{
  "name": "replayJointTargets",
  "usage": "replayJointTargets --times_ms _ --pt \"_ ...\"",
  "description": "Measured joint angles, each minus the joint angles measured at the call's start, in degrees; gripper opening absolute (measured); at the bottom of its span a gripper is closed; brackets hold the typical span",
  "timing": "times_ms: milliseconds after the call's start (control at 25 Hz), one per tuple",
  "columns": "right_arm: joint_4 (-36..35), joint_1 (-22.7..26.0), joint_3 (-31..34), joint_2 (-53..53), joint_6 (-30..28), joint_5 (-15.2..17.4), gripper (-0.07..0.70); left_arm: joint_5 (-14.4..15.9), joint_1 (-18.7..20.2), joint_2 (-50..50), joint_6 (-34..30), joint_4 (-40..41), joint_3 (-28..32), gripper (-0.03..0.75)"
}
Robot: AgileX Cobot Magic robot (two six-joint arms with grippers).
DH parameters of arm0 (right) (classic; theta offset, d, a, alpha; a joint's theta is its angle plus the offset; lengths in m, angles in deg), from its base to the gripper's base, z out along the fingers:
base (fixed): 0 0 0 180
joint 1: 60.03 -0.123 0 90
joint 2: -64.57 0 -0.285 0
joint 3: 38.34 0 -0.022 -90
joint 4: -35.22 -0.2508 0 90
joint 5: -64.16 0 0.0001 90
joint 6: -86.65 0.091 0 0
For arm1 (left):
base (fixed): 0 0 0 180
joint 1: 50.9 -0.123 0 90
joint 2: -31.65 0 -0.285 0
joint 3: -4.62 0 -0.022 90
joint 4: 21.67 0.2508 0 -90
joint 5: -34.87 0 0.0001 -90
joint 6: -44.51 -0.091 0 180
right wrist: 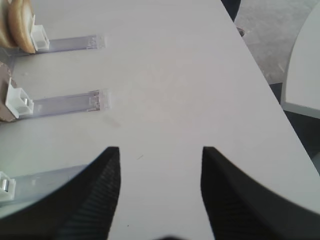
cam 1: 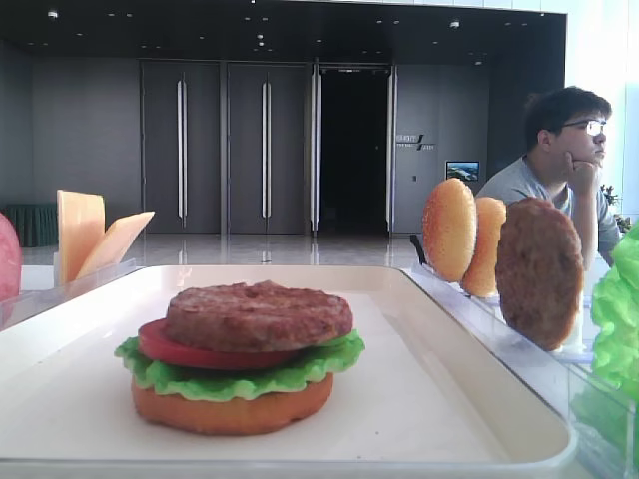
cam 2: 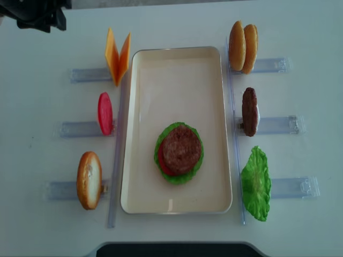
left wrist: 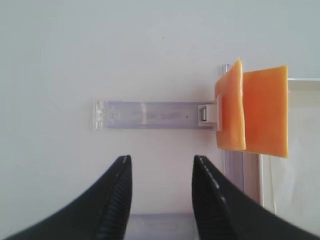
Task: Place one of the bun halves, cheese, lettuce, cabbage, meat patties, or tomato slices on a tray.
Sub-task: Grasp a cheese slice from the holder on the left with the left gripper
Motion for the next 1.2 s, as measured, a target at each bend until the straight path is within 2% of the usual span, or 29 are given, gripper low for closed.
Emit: replayJointTargets --times_ms 200,440,520,600,840,960,1200 --pt "0.0 0.0 0.0 0.0 0.0 0.0 0.352 2.91 0.0 4.49 0.0 -0.05 -4.74 0.307" --pt "0.0 0.0 0.0 0.0 0.0 0.0 0.352 3.52 0.32 5.51 0.14 -0.27 -5.14 0.307" --pt "0.0 0.0 0.0 0.0 0.0 0.0 0.352 3.58 2.21 5.51 0.69 0.95 -5.19 0.307" --pt "0.0 0.0 0.0 0.0 0.0 0.0 0.352 3.63 5.65 5.72 2.71 3.35 -5.19 0.307" --pt "0.0 0.0 0.0 0.0 0.0 0.0 0.352 2.46 18.09 8.44 11.6 6.14 -5.19 0.307" --pt "0.0 0.0 0.0 0.0 0.0 0.0 0.352 1.61 19.98 9.99 14.43 6.25 -5.19 0.307" --pt "0.0 0.0 0.0 0.0 0.0 0.0 0.352 1.56 19.98 10.84 16.34 8.61 -5.19 0.307"
